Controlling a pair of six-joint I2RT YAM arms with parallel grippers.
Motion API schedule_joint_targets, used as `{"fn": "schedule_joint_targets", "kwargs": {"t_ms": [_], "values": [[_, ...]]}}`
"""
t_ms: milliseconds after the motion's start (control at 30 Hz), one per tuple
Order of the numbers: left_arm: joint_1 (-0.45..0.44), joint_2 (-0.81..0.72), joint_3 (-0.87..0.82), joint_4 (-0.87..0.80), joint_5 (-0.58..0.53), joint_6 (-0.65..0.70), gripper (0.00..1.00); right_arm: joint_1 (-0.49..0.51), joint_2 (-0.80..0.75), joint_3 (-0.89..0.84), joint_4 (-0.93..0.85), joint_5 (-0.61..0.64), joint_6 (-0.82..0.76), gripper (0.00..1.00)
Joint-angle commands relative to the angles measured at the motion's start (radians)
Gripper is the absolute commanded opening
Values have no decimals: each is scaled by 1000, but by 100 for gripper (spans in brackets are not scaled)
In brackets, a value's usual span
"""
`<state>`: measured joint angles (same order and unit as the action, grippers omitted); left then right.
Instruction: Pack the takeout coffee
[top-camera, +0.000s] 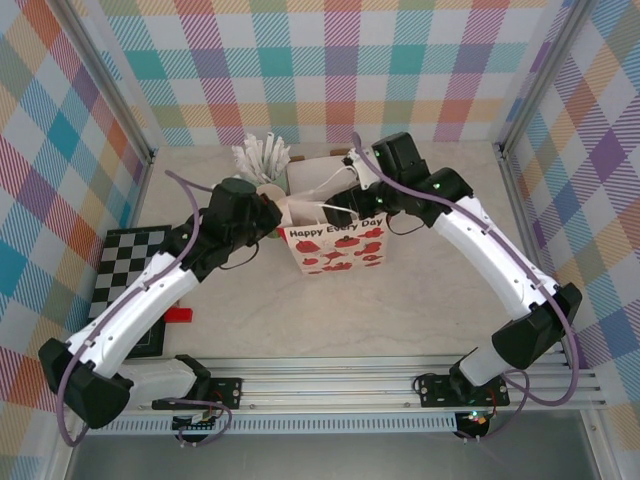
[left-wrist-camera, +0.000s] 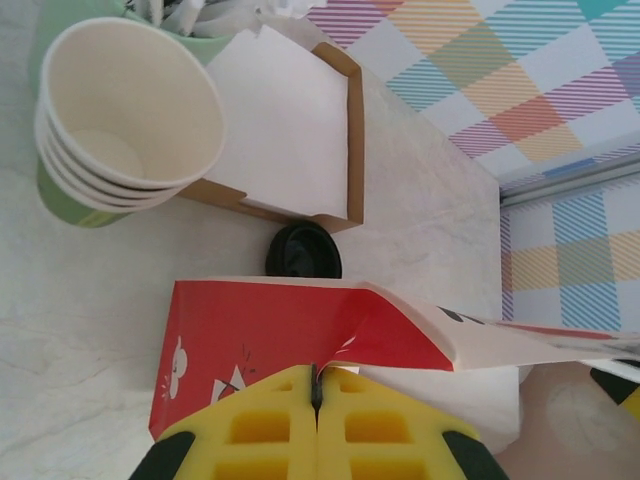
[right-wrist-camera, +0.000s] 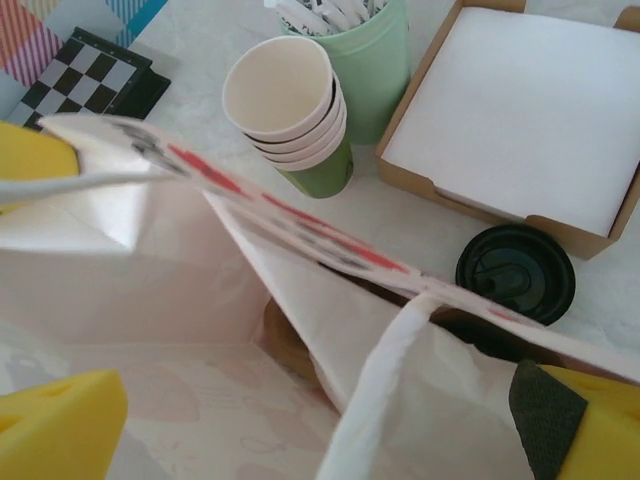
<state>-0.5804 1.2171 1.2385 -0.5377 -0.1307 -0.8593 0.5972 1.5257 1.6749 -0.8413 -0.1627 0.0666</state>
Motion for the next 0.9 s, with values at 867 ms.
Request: {"fn": "schedule_joint_targets", "kwargs": {"t_ms": [867], "values": [[-6, 111, 140, -260, -83, 39, 0, 26, 230, 174, -218, -73, 159, 100]]}}
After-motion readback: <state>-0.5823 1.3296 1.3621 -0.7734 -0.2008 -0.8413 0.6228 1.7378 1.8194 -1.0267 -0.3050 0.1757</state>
